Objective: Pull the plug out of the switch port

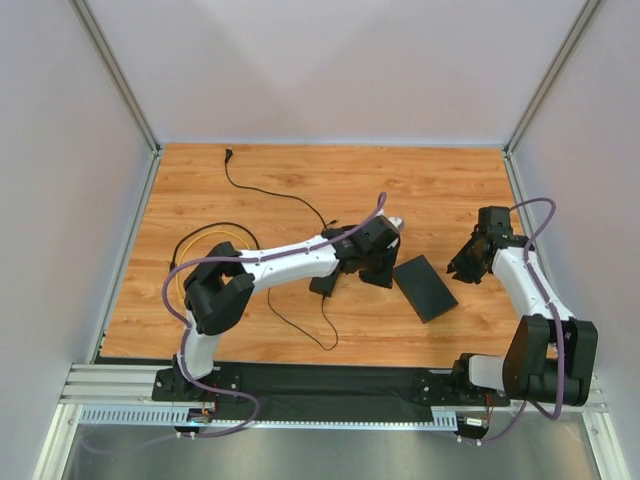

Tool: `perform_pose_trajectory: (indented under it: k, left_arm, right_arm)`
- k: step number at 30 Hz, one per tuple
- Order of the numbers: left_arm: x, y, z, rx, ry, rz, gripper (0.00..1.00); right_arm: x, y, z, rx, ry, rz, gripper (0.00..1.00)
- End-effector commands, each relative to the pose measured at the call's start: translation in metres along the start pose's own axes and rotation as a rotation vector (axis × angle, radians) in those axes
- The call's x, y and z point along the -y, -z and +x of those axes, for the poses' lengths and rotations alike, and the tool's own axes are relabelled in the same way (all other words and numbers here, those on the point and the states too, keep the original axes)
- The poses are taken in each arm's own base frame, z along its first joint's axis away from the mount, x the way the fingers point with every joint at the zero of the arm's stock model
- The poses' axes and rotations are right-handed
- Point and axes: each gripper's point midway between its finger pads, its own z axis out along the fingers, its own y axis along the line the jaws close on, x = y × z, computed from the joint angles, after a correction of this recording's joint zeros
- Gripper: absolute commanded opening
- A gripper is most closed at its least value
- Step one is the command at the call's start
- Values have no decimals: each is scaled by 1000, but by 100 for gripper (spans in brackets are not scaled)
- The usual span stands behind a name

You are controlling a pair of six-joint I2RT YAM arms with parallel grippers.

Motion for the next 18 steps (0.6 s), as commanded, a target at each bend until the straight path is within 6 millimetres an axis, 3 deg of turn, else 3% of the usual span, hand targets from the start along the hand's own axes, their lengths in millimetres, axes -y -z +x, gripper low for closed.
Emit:
perform_pose_trajectory:
  k: [1,6,12,18]
  left_arm:
    - [12,-28,13,-50,58,47,0]
    - [0,-56,14,-75,62,-20,0]
    - [-3,-82,7,-103,87,4,0]
    - [-2,-92,-2,-93,84,6,0]
  right_arm:
    - [-2,-5,-15,38,40,10,24]
    - [4,-14,-14,36,49,18,24]
    - [27,-31,-3,10,59,86,24]
    - [36,-38,7,-16,47,91,25]
